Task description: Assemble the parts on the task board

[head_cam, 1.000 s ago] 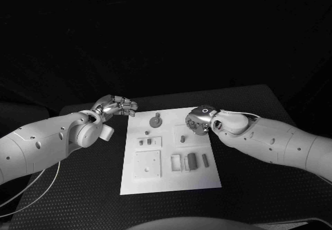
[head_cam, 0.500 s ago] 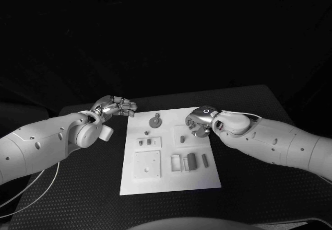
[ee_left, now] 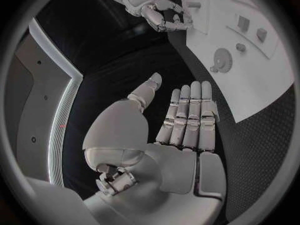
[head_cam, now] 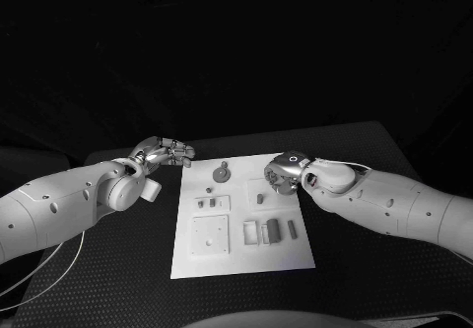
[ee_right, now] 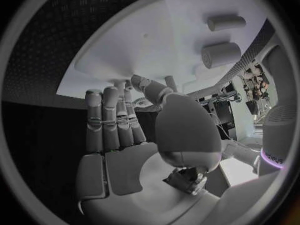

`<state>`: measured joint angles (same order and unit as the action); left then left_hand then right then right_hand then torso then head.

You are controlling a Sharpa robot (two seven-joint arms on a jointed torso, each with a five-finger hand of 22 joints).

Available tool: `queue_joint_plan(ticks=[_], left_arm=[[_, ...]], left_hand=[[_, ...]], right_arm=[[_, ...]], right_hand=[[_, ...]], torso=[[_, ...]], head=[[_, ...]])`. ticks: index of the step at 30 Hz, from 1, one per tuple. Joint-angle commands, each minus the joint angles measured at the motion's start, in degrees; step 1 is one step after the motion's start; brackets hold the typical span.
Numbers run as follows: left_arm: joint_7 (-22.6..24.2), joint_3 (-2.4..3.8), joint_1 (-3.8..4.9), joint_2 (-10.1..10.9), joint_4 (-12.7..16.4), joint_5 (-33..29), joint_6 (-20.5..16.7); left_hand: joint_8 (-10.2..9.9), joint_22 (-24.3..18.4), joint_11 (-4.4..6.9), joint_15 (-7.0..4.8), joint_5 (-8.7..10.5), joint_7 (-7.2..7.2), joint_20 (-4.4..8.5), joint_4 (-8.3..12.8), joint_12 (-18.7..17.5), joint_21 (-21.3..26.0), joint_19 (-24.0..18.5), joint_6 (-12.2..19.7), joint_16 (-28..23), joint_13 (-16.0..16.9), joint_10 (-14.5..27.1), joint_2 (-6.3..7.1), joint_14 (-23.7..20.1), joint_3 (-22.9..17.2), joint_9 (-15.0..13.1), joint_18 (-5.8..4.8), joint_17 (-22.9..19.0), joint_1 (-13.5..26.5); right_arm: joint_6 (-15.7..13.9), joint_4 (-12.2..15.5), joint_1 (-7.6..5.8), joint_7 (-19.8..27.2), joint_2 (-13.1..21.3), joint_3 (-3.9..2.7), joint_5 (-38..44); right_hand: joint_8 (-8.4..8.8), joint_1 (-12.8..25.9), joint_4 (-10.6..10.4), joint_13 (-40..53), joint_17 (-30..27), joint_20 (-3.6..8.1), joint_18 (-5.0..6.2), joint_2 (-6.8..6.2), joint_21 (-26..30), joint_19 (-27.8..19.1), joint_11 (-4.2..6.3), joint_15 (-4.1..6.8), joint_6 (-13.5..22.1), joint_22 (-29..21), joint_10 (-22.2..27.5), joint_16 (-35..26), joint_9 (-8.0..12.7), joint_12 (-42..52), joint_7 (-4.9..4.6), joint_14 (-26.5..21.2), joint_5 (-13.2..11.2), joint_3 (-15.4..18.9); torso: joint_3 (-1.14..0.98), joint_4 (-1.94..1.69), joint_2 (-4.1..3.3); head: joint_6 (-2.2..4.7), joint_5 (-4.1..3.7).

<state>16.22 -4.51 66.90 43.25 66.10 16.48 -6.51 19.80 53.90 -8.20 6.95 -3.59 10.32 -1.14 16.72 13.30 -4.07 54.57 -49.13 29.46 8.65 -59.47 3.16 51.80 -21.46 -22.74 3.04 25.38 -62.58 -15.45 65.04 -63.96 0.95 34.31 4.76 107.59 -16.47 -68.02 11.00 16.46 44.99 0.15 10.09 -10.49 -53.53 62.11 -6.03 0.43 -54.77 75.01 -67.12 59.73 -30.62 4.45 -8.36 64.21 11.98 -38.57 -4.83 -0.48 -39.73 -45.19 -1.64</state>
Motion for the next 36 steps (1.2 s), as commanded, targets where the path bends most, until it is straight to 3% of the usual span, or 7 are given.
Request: queue_joint_plan(ticks=[1,6,22,36], left_arm=[[0.1,0.04,0.07,-0.1,0.2,-0.4,0.3],[-0.1,0.04,0.07,-0.1,0.1,-0.4,0.3],[-0.5,0.03,0.07,-0.1,0.1,-0.4,0.4],[-1.0,0.03,0.07,-0.1,-0.1,-0.2,0.3]], left_hand=[[0.1,-0.1,-0.03,-0.08,0.4,-0.15,-0.12,0.0,-0.3,-0.1,0.4,0.3,-0.3,-0.1,-0.5,-0.48,0.5,0.3,0.1,0.95,0.1,-0.1],[0.1,-0.1,-0.02,-0.12,0.42,-0.16,-0.09,0.0,-0.3,-0.1,0.5,0.2,-0.4,-0.2,-0.6,-0.5,0.6,0.4,0.1,0.95,0.2,-0.1],[0.1,-0.2,-0.02,-0.16,0.46,-0.16,-0.05,0.0,-0.2,-0.1,0.5,0.3,-0.5,-0.3,-0.6,-0.44,0.7,0.7,0.1,0.93,0.3,0.0],[0.0,-0.2,-0.03,-0.17,0.48,-0.15,-0.03,0.0,-0.2,-0.1,0.6,0.3,-0.6,-0.4,-0.6,-0.44,0.7,0.8,0.1,0.92,0.5,-0.1]], right_arm=[[1.0,-0.4,0.43,-0.3,-0.1,0.24,0.2],[1.1,-0.5,0.5,-0.4,-0.6,0.25,0.5],[1.7,-0.7,0.74,-0.9,-1.2,0.34,1.4],[0.9,-0.5,1.13,-2.2,-1.6,0.49,3.8]], right_hand=[[-0.45,0.3,-0.3,-0.1,0.1,0.21,4.91,1.33,-0.4,0.5,0.44,0.34,-0.7,0.8,-1.4,-0.4,-0.2,0.6,0.37,0.5,-0.3,0.1],[-0.84,0.7,-0.3,-0.2,0.1,0.37,4.91,2.17,-0.6,0.7,0.91,0.78,-1.5,0.8,-2.7,-0.6,-0.3,0.9,0.72,0.9,-0.3,0.4],[-1.1,1.0,-0.3,-0.4,0.2,0.52,4.91,1.96,-0.7,0.8,1.19,1.05,-2.1,0.9,-3.5,-0.8,-0.3,0.9,1.0,1.3,-0.2,0.6],[-1.96,-0.1,1.4,-0.2,0.5,0.92,4.91,2.71,-1.3,1.3,2.07,1.91,-3.8,1.0,-6.1,-1.0,-0.8,1.6,1.66,2.0,-0.2,0.5]], torso=[[-0.02,0.05,-0.04],[-0.02,0.02,-0.03],[0.0,-0.02,-0.03],[0.0,-0.04,-0.03]], head=[[0.06,-0.07],[0.03,-0.09],[-0.01,-0.14],[-0.05,-0.1]])
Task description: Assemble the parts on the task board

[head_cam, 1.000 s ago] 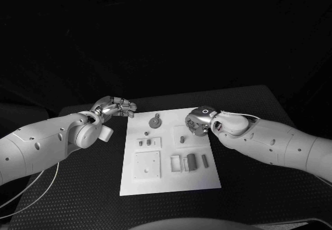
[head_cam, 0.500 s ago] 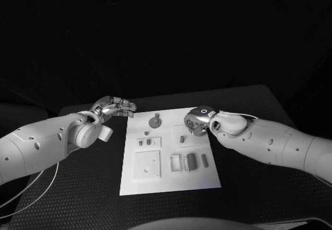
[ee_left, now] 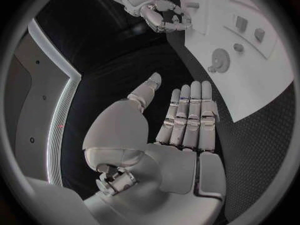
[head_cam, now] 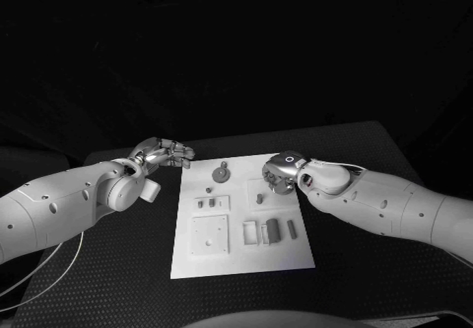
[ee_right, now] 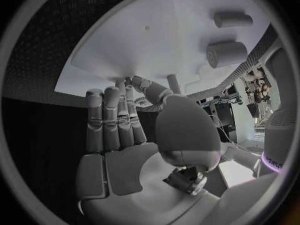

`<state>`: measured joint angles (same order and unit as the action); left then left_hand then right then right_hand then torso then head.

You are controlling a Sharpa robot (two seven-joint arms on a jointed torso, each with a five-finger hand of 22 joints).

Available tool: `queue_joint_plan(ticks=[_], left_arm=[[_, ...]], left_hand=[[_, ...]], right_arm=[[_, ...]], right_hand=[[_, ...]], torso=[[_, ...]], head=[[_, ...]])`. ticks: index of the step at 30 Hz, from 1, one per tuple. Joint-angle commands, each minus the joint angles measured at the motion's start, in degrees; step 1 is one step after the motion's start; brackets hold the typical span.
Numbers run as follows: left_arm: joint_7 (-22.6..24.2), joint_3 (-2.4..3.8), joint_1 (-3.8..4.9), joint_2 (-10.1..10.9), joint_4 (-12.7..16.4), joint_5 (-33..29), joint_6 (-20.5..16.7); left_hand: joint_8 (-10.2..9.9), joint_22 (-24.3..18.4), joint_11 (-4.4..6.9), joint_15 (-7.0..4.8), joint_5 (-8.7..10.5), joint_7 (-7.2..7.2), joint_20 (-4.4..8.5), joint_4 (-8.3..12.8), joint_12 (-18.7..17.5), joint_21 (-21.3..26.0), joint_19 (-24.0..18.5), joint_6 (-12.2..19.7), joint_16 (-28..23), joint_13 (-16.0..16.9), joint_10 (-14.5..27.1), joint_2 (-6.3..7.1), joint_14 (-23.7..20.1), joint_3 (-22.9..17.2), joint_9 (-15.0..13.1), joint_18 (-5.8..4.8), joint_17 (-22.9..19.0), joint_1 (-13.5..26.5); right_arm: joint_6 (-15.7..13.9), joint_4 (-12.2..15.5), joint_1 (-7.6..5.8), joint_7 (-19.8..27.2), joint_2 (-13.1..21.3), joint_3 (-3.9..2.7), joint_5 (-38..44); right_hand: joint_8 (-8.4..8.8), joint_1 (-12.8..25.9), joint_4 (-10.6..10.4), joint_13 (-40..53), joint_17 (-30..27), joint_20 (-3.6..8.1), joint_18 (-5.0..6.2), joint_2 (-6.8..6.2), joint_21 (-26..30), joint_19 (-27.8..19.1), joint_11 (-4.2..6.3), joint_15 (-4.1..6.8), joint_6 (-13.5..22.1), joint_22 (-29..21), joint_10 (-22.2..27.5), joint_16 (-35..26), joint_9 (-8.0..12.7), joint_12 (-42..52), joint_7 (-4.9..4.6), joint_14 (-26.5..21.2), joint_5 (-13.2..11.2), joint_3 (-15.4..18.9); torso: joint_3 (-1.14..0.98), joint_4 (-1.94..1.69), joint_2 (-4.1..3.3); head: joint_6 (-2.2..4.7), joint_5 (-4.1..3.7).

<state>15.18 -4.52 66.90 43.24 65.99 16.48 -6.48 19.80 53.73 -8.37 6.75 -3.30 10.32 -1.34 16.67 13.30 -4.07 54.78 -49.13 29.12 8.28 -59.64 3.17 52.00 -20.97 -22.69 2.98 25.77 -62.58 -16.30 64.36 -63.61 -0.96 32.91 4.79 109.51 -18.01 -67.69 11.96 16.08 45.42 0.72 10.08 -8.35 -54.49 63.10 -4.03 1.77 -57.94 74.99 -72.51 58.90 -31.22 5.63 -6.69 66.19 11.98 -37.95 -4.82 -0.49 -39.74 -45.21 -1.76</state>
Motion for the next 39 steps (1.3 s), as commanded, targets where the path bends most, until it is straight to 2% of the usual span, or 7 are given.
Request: queue_joint_plan(ticks=[1,6,11,23,39], left_arm=[[0.1,0.04,0.07,-0.1,0.0,-0.2,0.2],[-0.1,0.04,0.07,-0.1,0.0,-0.1,0.1],[-0.2,0.04,0.07,0.0,-0.1,0.0,0.1],[-0.3,0.04,0.07,-0.1,-0.2,0.2,0.0],[-0.3,0.04,0.07,-0.1,-0.4,0.2,0.1]], left_hand=[[0.0,-0.1,0.15,0.03,0.19,-0.15,0.18,0.1,-0.2,-0.1,0.4,0.3,-0.3,-0.1,-0.4,-0.45,0.5,0.3,0.1,0.97,0.1,-0.1],[0.1,-0.1,0.16,0.02,0.19,-0.16,0.2,0.1,-0.2,-0.1,0.4,0.3,-0.3,-0.1,-0.4,-0.47,0.5,0.4,0.1,0.97,0.1,-0.1],[0.1,-0.1,0.16,0.02,0.19,-0.16,0.21,0.1,-0.2,-0.1,0.4,0.3,-0.4,-0.2,-0.4,-0.46,0.5,0.4,0.1,0.97,0.2,-0.2],[0.0,-0.1,0.15,0.0,0.19,-0.16,0.22,0.1,-0.2,-0.1,0.4,0.3,-0.4,-0.3,-0.4,-0.46,0.6,0.4,0.1,0.96,0.2,-0.3],[0.0,-0.2,0.1,-0.01,0.19,-0.13,0.23,0.1,-0.3,-0.1,0.5,0.3,-0.6,-0.4,-0.3,-0.46,0.7,0.6,0.1,0.93,0.4,-0.5]], right_arm=[[1.8,0.2,0.78,-0.4,-0.2,0.47,1.9],[2.2,0.3,0.79,-0.8,-0.2,0.53,3.1],[2.2,0.4,0.79,-1.0,-0.1,0.6,3.8],[1.2,0.8,0.79,-1.1,0.2,0.72,4.5],[-0.5,2.9,0.76,-2.0,1.6,0.59,4.5]], right_hand=[[-0.51,-0.6,0.7,0.2,0.1,0.39,4.92,0.74,-0.4,0.4,0.17,0.66,-0.8,1.0,-1.0,-0.2,-0.2,0.5,0.06,0.2,-0.2,-0.2],[-0.93,-1.2,2.4,0.6,0.2,0.58,4.92,1.82,-0.6,0.6,0.61,1.07,-1.6,1.0,-2.1,-0.4,-0.6,0.8,0.4,0.7,-0.2,-0.4],[-1.16,-1.2,3.1,0.8,0.3,0.65,4.92,2.19,-0.9,0.8,0.86,1.28,-2.2,1.0,-2.8,-0.5,-0.8,0.9,0.65,1.1,-0.2,-0.5],[-1.36,-1.2,3.8,1.0,0.6,0.87,4.92,2.37,-1.4,1.3,1.17,1.59,-2.9,1.0,-3.6,-0.4,-1.1,1.0,0.95,1.9,-0.2,-0.7],[-1.41,-0.9,3.8,1.1,0.8,1.04,4.92,2.17,-1.7,1.6,1.33,1.75,-3.3,1.0,-4.0,-0.4,-1.2,1.1,1.08,2.3,-0.2,-0.7]], torso=[[0.0,-0.03,-0.02],[0.04,-0.03,-0.01],[0.01,-0.01,-0.01],[0.0,0.01,-0.01],[0.04,0.04,0.0]], head=[[-0.03,0.02],[-0.1,0.02],[-0.17,0.05],[-0.23,0.0],[-0.03,-0.01]])
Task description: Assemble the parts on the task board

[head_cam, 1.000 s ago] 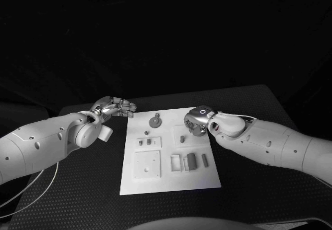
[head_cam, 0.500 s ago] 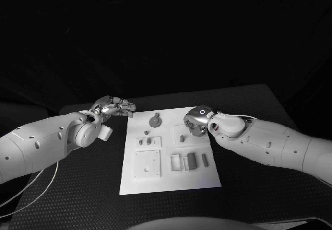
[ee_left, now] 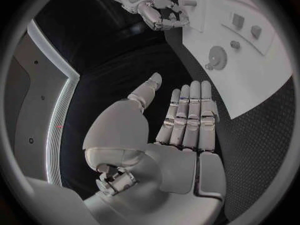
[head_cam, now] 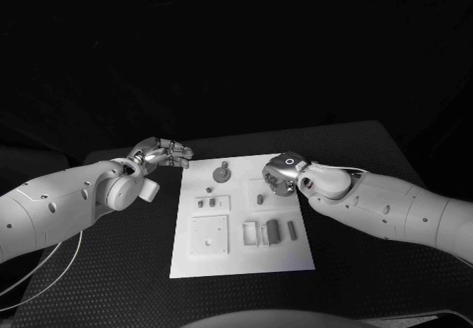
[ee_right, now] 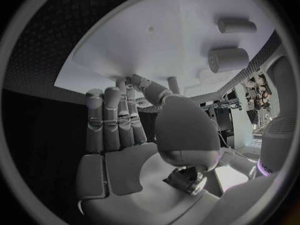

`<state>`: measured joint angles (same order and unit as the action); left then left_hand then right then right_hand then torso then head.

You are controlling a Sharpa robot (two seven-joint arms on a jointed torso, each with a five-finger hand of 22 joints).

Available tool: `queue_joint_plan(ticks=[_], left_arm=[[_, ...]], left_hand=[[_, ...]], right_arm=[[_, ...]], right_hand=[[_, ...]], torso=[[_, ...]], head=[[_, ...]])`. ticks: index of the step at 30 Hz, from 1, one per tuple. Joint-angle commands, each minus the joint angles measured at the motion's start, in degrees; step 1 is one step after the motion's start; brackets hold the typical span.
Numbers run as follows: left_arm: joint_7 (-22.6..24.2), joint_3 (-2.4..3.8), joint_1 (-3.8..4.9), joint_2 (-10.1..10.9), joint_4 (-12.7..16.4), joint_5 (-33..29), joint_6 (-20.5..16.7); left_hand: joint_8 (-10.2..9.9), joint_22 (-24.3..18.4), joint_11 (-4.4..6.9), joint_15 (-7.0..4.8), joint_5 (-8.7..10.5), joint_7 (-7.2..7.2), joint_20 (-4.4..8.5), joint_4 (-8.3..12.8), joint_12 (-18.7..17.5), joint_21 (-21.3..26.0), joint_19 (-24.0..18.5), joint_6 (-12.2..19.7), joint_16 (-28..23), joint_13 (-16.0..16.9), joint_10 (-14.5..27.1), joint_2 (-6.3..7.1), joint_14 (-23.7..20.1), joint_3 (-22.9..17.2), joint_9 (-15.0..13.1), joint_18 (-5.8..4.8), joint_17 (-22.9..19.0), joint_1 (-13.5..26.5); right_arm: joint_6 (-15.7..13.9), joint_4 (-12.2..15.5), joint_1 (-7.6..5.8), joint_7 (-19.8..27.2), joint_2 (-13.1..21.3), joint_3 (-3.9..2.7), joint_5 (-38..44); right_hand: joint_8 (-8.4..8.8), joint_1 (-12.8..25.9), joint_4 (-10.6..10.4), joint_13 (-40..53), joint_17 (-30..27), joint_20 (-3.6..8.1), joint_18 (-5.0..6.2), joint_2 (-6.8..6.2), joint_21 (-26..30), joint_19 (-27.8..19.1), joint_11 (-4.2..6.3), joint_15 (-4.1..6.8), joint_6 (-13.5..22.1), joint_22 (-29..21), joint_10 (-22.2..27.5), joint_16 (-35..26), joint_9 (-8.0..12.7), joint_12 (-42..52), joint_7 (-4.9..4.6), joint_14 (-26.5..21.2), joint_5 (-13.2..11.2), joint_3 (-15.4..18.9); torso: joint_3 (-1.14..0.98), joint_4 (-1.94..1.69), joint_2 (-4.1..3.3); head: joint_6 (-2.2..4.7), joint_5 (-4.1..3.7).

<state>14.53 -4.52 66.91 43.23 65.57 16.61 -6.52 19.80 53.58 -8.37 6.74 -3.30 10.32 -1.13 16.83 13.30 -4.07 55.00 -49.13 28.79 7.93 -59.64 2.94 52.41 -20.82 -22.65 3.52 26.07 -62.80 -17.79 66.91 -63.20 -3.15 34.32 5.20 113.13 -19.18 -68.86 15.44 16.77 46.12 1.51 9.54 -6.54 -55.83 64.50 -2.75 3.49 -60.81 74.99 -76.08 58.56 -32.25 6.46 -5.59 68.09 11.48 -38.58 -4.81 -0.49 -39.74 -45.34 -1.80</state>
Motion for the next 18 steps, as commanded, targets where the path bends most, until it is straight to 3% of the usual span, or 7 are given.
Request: queue_joint_plan(ticks=[1,18], left_arm=[[0.3,0.04,0.07,-0.1,0.1,0.1,0.2],[0.2,0.04,0.07,-0.1,-0.2,0.1,0.3]], left_hand=[[0.0,-0.1,0.09,0.0,0.19,-0.13,0.02,-0.1,-0.3,-0.1,0.2,0.3,-0.3,-0.1,-0.3,-0.23,0.3,0.4,0.1,0.4,0.1,-0.2],[0.0,-0.1,0.04,-0.01,0.19,-0.1,0.03,-0.1,-0.3,-0.1,0.3,0.4,-0.4,-0.3,-0.2,-0.21,0.3,0.5,0.1,0.37,0.3,-0.3]], right_arm=[[0.9,0.5,0.35,0.1,0.3,0.14,0.8],[0.6,1.7,0.12,-0.2,1.1,-1.08,0.8]], right_hand=[[-0.24,0.2,0.3,0.4,0.1,0.26,5.46,0.35,-0.4,0.2,0.06,0.03,-0.4,1.0,-0.5,0.0,-0.1,0.2,-0.02,0.5,0.3,-0.1],[-0.25,0.3,0.3,0.5,0.2,0.36,5.46,0.2,-0.6,0.4,0.13,0.1,-0.6,1.0,-0.7,0.0,-0.2,0.2,0.04,0.7,0.3,-0.1]], torso=[[0.01,0.05,-0.01],[-0.03,0.01,0.0]], head=[[0.11,0.04],[0.07,-0.01]])
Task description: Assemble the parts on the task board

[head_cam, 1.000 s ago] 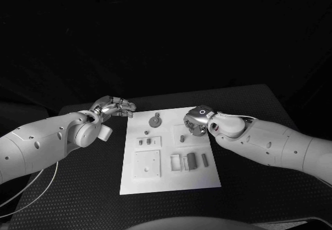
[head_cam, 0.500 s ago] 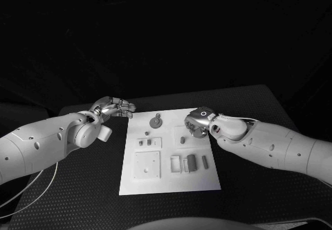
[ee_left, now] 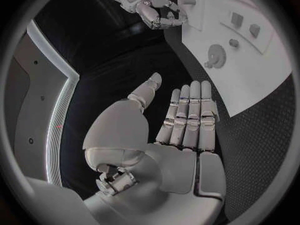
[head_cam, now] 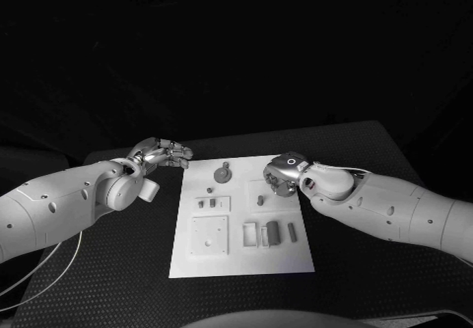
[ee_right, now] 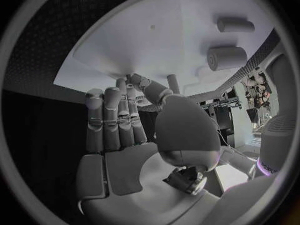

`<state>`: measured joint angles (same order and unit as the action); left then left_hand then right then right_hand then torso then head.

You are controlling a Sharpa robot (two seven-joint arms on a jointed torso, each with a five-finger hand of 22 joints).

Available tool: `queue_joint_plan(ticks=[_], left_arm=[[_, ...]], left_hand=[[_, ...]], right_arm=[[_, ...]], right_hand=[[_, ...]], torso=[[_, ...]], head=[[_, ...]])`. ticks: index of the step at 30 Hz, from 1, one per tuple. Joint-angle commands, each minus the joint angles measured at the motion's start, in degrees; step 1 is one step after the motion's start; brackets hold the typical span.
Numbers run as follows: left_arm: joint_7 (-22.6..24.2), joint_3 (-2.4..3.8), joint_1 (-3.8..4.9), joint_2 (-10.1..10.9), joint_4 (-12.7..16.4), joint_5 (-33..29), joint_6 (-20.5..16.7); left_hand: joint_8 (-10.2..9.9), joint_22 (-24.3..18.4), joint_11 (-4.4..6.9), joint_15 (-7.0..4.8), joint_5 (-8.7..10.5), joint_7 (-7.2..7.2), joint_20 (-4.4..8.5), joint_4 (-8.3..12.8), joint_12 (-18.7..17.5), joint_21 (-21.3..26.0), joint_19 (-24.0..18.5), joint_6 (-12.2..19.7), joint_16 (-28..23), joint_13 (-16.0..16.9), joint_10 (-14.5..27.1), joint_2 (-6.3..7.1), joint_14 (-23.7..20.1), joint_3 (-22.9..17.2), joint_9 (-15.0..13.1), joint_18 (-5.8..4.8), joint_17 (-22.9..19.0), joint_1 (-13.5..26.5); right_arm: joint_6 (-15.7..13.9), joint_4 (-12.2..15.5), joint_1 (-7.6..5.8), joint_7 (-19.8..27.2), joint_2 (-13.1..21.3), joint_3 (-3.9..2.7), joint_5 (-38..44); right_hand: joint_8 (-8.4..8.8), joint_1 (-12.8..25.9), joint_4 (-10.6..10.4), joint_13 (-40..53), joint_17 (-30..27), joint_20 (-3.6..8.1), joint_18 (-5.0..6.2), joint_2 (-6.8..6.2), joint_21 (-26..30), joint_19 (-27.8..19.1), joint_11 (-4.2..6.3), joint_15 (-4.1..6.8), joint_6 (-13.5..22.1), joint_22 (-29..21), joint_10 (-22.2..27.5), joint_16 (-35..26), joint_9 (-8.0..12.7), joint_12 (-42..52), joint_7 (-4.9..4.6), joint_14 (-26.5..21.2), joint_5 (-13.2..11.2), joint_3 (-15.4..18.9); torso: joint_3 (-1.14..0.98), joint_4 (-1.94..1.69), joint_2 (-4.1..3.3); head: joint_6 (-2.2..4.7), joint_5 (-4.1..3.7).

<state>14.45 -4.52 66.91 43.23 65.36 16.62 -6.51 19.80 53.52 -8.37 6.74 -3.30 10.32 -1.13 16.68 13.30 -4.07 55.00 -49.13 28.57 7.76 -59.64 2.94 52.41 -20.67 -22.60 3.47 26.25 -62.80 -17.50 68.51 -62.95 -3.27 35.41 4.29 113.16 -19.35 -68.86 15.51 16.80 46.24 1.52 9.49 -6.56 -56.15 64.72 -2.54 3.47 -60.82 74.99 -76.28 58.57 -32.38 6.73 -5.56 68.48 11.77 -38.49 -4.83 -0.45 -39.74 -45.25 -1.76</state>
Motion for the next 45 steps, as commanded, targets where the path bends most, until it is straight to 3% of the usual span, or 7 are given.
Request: queue_joint_plan(ticks=[1,11,19,30,42,45], left_arm=[[0.3,0.04,0.07,-0.1,0.0,0.1,0.3],[0.2,0.03,0.07,-0.1,0.0,0.1,0.3],[0.2,0.03,0.07,-0.1,0.1,0.1,0.3],[0.2,0.03,0.07,0.0,0.0,0.1,0.3],[0.3,0.03,0.07,0.1,0.1,0.2,0.1],[0.4,0.03,0.07,0.1,-0.1,0.2,0.0]], left_hand=[[0.0,-0.1,0.04,-0.01,0.19,-0.1,0.03,0.1,-0.3,-0.1,0.3,0.4,-0.2,-0.1,-0.2,-0.21,0.3,0.4,0.1,0.42,0.1,-0.3],[-0.1,-0.1,0.01,-0.01,0.19,-0.08,0.04,0.1,-0.3,-0.1,0.3,0.4,-0.3,-0.2,-0.2,-0.2,0.3,0.5,0.1,0.41,0.2,-0.3],[-0.1,-0.1,0.01,-0.01,0.19,-0.08,0.04,0.1,-0.3,-0.1,0.3,0.4,-0.3,-0.2,-0.2,-0.2,0.3,0.5,0.1,0.4,0.2,-0.3],[-0.1,-0.2,0.0,-0.01,0.19,-0.08,0.05,0.1,-0.3,-0.1,0.3,0.4,-0.4,-0.3,-0.2,-0.19,0.4,0.6,0.1,0.4,0.3,-0.4],[-0.1,-0.2,0.0,-0.01,0.19,-0.07,0.05,0.1,-0.3,-0.1,0.3,0.4,-0.5,-0.4,-0.2,-0.2,0.4,0.6,0.1,0.39,0.3,-0.4],[-0.1,-0.2,-0.01,-0.01,0.19,-0.07,0.05,0.1,-0.3,-0.1,0.3,0.4,-0.5,-0.4,-0.2,-0.19,0.4,0.6,0.1,0.39,0.4,-0.4]], right_arm=[[0.3,0.1,-0.13,0.0,0.0,-0.18,0.8],[0.5,0.8,-0.31,0.0,0.5,-1.23,0.1],[0.7,0.3,-0.53,0.0,0.3,-1.25,0.4],[0.7,2.1,-0.91,-0.1,1.3,-1.35,0.1],[-1.9,6.5,-1.22,-0.4,2.5,-3.5,0.4],[-2.8,7.8,-1.22,0.0,2.5,-3.69,0.3]], right_hand=[[-0.08,0.3,0.2,0.5,0.1,0.35,5.51,0.22,-0.2,0.2,-0.07,0.12,-0.6,1.0,-0.5,0.0,0.0,-0.1,0.02,0.3,0.0,-0.2],[-0.07,0.3,0.2,0.5,0.1,0.4,5.51,0.18,-0.3,0.2,-0.04,0.16,-0.6,1.0,-0.5,0.0,-0.1,-0.1,0.04,0.3,0.0,-0.3],[-0.07,0.3,0.2,0.5,0.2,0.43,5.51,0.16,-0.3,0.2,-0.03,0.17,-0.7,1.0,-0.6,0.0,-0.1,-0.1,0.06,0.4,0.0,-0.3],[-0.06,0.3,0.2,0.5,0.2,0.46,5.51,0.12,-0.4,0.3,-0.01,0.18,-0.7,1.0,-0.6,0.0,-0.1,-0.1,0.07,0.4,0.0,-0.3],[-0.07,0.3,0.2,0.5,0.3,0.51,5.51,0.02,-0.5,0.3,0.02,0.22,-0.8,1.0,-0.7,-0.1,-0.1,-0.1,0.11,0.5,0.0,-0.4],[-0.07,0.3,0.2,0.6,0.3,0.55,5.51,-0.02,-0.5,0.4,0.05,0.26,-0.8,1.0,-0.8,0.0,-0.1,-0.1,0.12,0.6,0.0,-0.4]], torso=[[-0.02,-0.02,0.01],[-0.02,-0.03,0.0],[0.01,-0.03,-0.03],[0.0,-0.05,0.0],[0.0,0.06,-0.01],[0.0,0.03,0.0]], head=[[-0.01,-0.07],[-0.03,-0.08],[0.05,-0.13],[-0.04,-0.08],[0.18,0.16],[0.23,0.3]])
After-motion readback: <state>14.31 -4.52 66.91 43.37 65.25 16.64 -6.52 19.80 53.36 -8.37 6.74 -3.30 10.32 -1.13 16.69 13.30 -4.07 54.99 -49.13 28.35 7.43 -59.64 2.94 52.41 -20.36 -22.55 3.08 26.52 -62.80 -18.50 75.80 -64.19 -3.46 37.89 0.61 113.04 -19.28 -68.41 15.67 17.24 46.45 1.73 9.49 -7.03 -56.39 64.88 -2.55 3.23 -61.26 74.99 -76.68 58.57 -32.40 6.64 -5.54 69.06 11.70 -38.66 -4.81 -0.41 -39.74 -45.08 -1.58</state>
